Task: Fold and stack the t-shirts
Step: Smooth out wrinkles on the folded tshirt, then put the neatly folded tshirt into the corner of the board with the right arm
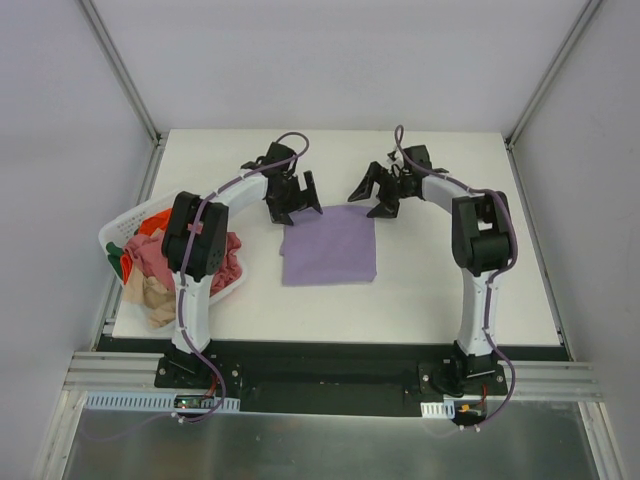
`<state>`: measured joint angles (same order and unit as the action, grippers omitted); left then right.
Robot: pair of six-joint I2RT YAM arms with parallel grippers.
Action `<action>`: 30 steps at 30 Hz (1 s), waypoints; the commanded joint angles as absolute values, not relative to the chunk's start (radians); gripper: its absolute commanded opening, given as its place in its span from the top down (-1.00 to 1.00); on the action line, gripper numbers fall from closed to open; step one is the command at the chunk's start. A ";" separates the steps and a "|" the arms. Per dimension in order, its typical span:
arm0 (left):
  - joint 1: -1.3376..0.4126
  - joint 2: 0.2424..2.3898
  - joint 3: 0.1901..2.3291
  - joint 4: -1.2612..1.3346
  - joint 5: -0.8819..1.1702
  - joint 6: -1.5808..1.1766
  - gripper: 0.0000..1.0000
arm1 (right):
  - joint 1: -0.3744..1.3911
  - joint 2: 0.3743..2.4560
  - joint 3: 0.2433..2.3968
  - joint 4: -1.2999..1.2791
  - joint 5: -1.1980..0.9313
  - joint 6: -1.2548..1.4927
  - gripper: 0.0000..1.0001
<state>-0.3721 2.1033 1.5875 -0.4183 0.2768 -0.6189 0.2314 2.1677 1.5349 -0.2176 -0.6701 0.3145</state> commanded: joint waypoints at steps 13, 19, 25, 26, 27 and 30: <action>-0.376 1.803 1.525 -0.431 0.198 -0.589 -0.98 | 0.232 1.804 1.495 -0.472 -0.290 0.113 -0.93; -0.374 1.539 1.284 -0.434 0.091 -0.589 -0.98 | 0.247 1.663 1.260 -0.457 -0.285 0.155 -0.93; -0.374 1.289 1.013 -0.433 -0.032 -0.615 -0.98 | 0.325 1.709 1.213 -0.456 -0.232 0.175 -0.93; -0.374 1.258 0.982 -0.433 -0.044 -0.624 -0.98 | 0.336 1.724 1.222 -0.459 -0.233 0.181 -0.93; -0.374 1.224 0.948 -0.433 -0.054 -0.638 -0.98 | 0.348 1.744 1.226 -0.454 -0.230 0.187 -0.93; -0.374 1.167 0.884 -0.434 -0.046 -0.650 -0.98 | 0.385 1.792 1.239 -0.439 -0.213 0.206 -0.96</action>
